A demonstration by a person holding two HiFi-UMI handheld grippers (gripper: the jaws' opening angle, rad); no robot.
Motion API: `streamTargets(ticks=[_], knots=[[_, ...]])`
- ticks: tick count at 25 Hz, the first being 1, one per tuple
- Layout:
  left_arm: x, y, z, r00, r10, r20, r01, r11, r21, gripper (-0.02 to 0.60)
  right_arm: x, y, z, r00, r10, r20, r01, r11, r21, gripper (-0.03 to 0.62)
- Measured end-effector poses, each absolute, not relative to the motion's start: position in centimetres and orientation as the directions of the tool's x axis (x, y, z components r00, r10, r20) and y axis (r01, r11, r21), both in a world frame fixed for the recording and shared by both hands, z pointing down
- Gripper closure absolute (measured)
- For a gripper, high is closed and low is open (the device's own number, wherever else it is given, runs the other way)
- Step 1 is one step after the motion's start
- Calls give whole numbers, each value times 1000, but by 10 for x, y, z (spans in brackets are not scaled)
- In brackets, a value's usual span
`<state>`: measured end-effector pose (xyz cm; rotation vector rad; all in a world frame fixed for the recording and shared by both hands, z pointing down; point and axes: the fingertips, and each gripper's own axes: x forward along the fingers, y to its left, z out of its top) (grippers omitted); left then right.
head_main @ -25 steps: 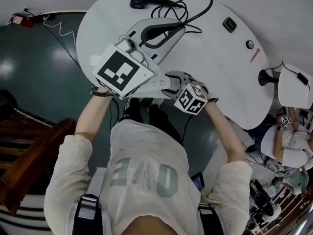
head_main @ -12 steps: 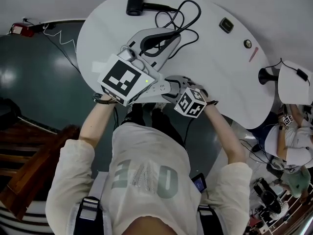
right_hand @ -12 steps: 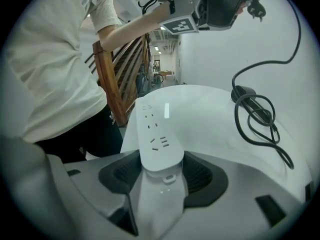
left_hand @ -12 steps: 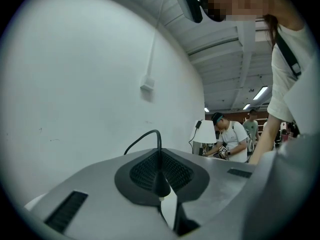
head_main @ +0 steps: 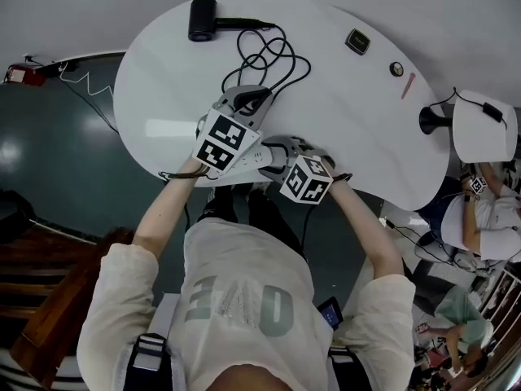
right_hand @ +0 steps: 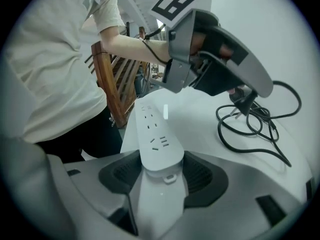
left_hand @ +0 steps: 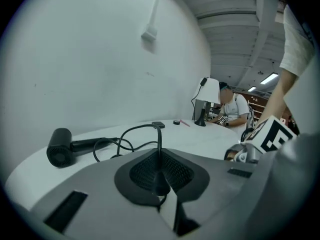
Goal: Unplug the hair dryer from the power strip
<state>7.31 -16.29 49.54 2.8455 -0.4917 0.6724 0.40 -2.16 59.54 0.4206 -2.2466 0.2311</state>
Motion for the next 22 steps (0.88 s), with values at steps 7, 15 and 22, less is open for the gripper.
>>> streamTargets(ticks=[7,15,22], knots=[[88,-142,534,843,-184,506,-310,-934,177,552,6,-23,595,-608,-227,761,-378,925,-27,330],[92,-142,534,849,-190,492,-329,-920,212,437,6,-23,594,-608,-226,761,-381,924,-30,330],[83,-146,531,842,-228,488,-370,-903,217,433,6,-22,594,-607,-230,761,-382,924,-25,330]])
